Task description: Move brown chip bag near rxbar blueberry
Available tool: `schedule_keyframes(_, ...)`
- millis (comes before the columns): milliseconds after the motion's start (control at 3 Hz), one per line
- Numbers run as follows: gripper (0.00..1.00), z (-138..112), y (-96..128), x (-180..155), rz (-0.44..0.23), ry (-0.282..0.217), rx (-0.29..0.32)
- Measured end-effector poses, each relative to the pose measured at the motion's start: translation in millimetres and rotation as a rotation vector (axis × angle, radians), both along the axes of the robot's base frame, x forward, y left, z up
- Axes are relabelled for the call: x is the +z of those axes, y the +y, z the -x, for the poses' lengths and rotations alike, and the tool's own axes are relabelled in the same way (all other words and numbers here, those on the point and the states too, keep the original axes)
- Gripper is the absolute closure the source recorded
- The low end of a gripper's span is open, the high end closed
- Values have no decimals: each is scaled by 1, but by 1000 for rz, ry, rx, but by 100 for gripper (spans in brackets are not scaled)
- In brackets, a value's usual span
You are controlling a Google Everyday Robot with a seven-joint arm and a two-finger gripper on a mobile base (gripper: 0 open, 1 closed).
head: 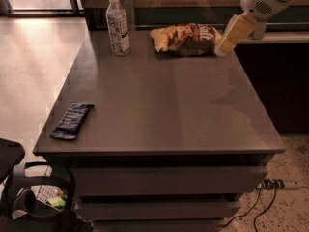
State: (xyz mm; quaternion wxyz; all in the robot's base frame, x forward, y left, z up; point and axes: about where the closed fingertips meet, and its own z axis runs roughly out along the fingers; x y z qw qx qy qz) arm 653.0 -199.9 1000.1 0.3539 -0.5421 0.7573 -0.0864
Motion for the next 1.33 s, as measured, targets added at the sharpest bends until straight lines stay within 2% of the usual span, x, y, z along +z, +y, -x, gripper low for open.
schedule_keyframes(333, 0, -52, 18, -16, -111, -9, 16)
schedule_keyframes(667, 0, -57, 19, -19, -109, -8, 13)
schedule_keyframes(1000, 0, -81, 28, -37, -106, -2, -5)
schedule_keyframes(1333, 0, -112, 37, -57, -146, -25, -38)
